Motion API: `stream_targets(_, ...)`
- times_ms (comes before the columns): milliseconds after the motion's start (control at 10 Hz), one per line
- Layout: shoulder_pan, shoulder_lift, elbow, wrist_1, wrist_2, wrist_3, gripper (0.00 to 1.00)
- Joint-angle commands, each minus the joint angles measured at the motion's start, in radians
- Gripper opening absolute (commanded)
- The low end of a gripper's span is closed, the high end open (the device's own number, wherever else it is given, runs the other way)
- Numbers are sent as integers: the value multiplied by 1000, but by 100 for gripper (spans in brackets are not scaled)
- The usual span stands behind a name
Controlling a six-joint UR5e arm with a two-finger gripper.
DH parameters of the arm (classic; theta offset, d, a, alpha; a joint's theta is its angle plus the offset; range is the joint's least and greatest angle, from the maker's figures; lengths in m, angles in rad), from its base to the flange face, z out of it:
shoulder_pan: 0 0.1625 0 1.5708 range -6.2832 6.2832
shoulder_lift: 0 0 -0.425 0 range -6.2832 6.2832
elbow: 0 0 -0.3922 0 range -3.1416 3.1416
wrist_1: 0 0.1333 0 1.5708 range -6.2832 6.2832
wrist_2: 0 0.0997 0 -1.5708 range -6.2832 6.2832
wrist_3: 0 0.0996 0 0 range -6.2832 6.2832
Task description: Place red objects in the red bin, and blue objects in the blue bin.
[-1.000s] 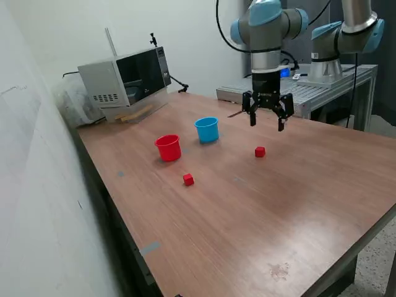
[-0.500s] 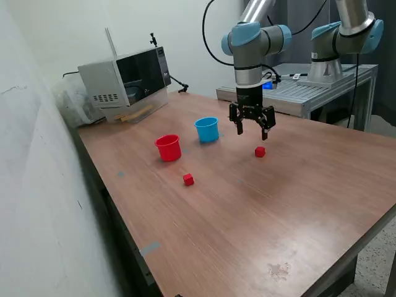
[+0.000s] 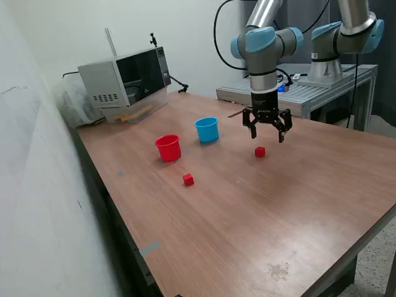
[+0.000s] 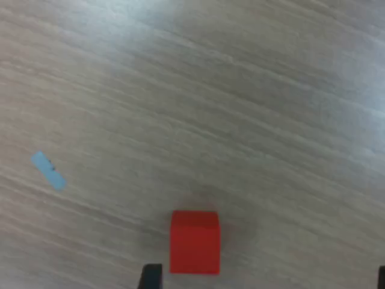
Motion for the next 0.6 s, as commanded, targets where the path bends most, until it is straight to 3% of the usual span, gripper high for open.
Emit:
stream_targets(0, -2, -1, 6, -2, 3, -51, 100)
stream_targets(500, -5, 6, 9, -18, 6, -65, 100)
